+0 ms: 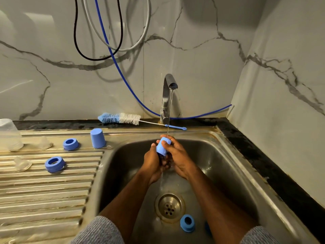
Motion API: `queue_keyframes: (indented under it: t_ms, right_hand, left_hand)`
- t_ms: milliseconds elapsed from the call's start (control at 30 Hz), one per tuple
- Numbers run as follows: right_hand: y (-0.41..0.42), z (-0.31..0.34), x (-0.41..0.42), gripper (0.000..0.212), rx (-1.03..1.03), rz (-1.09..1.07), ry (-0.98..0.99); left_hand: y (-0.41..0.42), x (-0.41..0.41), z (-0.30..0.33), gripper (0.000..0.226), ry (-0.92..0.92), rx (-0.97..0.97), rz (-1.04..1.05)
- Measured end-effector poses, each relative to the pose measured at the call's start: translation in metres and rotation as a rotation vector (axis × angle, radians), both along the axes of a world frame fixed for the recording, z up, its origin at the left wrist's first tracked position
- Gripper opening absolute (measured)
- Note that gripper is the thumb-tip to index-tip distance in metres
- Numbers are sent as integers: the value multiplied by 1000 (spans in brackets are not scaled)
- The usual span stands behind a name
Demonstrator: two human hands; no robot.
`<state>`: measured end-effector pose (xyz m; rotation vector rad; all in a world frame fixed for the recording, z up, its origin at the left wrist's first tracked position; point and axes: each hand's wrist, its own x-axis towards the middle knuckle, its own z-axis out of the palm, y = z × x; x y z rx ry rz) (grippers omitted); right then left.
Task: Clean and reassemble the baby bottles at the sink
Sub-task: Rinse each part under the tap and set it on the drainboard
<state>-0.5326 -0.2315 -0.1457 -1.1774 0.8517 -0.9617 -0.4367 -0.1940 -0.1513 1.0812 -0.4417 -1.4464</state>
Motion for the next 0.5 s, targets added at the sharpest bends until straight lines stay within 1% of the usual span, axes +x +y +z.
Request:
queue_keyframes:
  t_ms: [67,133,167,200,233,300,367,433,467,500]
  right_hand:
    - [0,0,-3,32,-35,56,-40]
    - [0,3,-4,33,-47,63,-50]
    - [0,3,-2,31,-39,37,-44]
    - [-1,4,-1,30,-15,0,-28]
    - [-1,4,1,28,19,-39,-5]
    - [-3,2,4,27,58,-97,52]
    - [-6,0,6,25,78,-140,58]
    - [-7,-1,6,21,115,-194,40]
    - [-6,-1,5,19,126,-208,56]
    - [-6,-2,5,18,128,-211,97]
  left_hand:
    - [2,4,4,64,121,12,-60]
    - [4,5,6,69,180,-43,-125]
    - [4,4,7,68,169,-80,-136]
    - [4,4,7,63,108,-125,-133]
    - [3,3,5,56,-15,-177,-119]
    - [3,1,-1,41,-326,-286,-78]
    - [2,1,-6,28,-574,-362,3]
    - [1,1,-9,31,-802,-407,81]
    - [1,1,-9,36,-887,-414,111]
    - [2,1,-8,42,-928,-414,142]
